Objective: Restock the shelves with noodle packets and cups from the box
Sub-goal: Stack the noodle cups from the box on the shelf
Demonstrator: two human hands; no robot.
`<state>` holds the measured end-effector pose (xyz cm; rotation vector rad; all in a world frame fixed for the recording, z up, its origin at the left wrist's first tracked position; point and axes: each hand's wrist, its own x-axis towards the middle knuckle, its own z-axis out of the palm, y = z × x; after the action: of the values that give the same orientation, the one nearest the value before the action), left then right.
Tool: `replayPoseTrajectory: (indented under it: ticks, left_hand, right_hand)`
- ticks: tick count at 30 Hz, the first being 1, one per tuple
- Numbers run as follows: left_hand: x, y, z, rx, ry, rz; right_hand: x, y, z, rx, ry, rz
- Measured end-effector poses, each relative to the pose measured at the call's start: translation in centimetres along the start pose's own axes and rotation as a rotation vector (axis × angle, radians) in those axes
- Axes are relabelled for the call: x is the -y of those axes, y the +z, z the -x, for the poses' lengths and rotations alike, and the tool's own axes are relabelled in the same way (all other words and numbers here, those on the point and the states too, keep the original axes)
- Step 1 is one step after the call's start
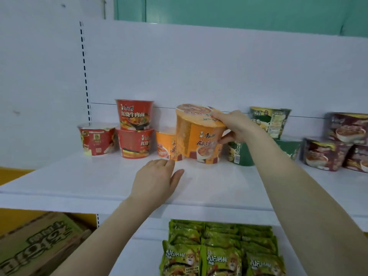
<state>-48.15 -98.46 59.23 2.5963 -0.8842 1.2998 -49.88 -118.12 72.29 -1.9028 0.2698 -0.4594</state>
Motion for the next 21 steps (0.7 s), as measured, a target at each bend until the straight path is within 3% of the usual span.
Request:
replayPoseTrajectory:
  ticks: [6, 14, 21]
  left_hand:
    - [-0.4, 3.0, -1.9, 0.197, -0.071, 0.146]
    - [-0.6, 5.9, -4.4, 0.489, 0.003, 0.208]
    - [-0.6, 7.7, -4.3, 0.605, 0.007, 0.306]
  right_hand:
    - [1.9, -0.3, -4.8, -0.018, -0.059, 0.042]
    - [2.6, 0.8, -9.4, -0.043, -0.028, 0.126]
    - [3.3, 2.0, -12.5, 0.011, 0.083, 0.310]
